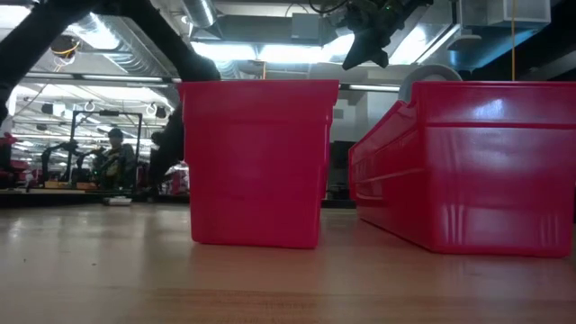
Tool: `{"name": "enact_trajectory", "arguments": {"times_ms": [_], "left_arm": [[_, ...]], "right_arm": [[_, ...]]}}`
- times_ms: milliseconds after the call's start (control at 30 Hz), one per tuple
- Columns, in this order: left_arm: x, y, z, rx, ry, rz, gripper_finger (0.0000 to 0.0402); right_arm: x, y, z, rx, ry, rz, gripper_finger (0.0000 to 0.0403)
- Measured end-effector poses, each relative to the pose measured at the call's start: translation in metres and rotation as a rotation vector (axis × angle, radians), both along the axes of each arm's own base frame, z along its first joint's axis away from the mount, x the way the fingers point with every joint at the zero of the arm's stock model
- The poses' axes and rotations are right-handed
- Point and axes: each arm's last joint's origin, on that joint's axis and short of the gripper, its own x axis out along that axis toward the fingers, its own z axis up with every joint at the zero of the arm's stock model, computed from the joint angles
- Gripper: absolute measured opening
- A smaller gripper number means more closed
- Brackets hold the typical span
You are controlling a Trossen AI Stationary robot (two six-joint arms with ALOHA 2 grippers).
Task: Sort batteries
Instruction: Put the black battery into the left red bin
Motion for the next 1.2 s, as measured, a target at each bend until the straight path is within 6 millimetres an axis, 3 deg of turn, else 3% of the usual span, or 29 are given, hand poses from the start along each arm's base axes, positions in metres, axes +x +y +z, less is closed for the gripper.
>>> {"name": "enact_trajectory", "arguments": {"times_ms": [233,400,600,967,1200], "left_arm": [[0.023,-0.033,0.031,-0.293,-0.445,0.010,0.0038],[0.039,-0.055,0.051,-0.338,-0.628,-0.048,0.0037],[0.065,-0.083,0.059,-0.372,-0.727,-0.045,0.0038],[0.117,-0.166,0.062,-0.420,-0.819,-0.235,0.0042],[0.141,-0.197,0.068,-0.410,-0.947,-0.204,0.0040]], "right_arm": [[0.000,0.000,0.000,0.000,0.000,0.001,0.0005],[0.000,0.000,0.000,-0.008,0.002,0.009,0.0005],[0.000,0.000,0.000,-0.016,0.010,0.023,0.0005],[-0.004,0.003,-0.004,-0.018,0.063,0.063,0.0005],[-0.006,0.007,-0.007,0.013,0.084,0.129,0.0005]]}}
